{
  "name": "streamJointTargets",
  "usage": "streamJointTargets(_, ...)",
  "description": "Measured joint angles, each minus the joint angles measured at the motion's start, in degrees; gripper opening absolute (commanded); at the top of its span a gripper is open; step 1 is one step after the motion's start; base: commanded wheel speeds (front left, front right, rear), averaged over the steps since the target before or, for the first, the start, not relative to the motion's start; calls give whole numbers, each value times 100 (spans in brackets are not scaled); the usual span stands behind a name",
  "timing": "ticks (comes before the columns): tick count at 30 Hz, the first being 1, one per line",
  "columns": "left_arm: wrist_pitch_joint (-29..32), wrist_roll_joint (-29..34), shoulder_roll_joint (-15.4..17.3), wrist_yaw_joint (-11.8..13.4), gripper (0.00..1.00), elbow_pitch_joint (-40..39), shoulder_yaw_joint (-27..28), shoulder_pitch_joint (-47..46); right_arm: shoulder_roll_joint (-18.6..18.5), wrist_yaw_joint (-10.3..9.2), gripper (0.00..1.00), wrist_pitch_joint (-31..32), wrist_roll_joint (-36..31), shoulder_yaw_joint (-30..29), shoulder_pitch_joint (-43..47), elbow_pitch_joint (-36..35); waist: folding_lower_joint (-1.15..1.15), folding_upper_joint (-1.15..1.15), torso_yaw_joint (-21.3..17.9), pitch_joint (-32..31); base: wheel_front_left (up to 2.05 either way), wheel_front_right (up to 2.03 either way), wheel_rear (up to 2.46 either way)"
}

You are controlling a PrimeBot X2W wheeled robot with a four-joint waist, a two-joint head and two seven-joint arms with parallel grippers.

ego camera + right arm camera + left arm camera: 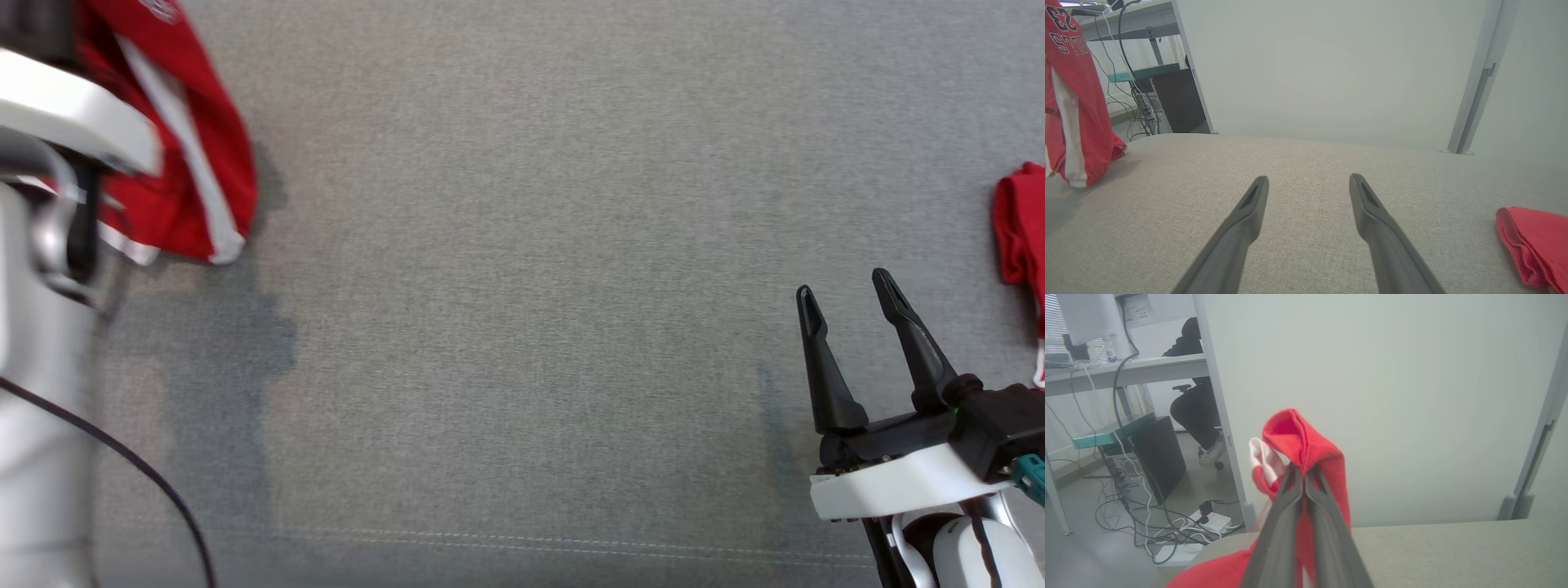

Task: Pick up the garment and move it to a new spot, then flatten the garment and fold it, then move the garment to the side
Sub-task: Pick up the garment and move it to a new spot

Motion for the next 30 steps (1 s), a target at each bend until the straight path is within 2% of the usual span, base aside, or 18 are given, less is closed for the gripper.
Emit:
streamJointTargets(5,504,99,-565,189,0,-1374,-679,978,32,0,100,-131,89,2,-1,37,0,0,-287,-45,0,0,0)
streamJointTargets(9,915,142,-887,198,0,-1764,-1292,1445,52,0,100,-250,145,23,-7,146,0,0,-587,11,0,0,0)
streamJointTargets(15,1151,148,-1194,42,0,-1624,-1879,1570,93,0,100,-412,438,80,-20,296,0,0,-1045,137,0,0,0)
streamJointTargets(21,1347,165,-1292,-167,0,-1152,-2437,1569,110,0,100,-546,735,214,-41,541,0,0,-1718,287,0,0,0)
streamJointTargets(28,1448,189,-1371,-249,0,-734,-2905,1567,112,0,100,-603,962,307,-43,767,0,0,-2431,445,0,0,0)
streamJointTargets(29,1444,185,-1379,-250,26,-664,-2955,1567,113,0,100,-603,976,314,-44,764,0,0,-2498,463,0,0,0)
streamJointTargets(30,1421,166,-1389,-266,100,-616,-2996,1567,113,0,100,-603,998,312,-49,761,0,0,-2548,479,0,0,0)
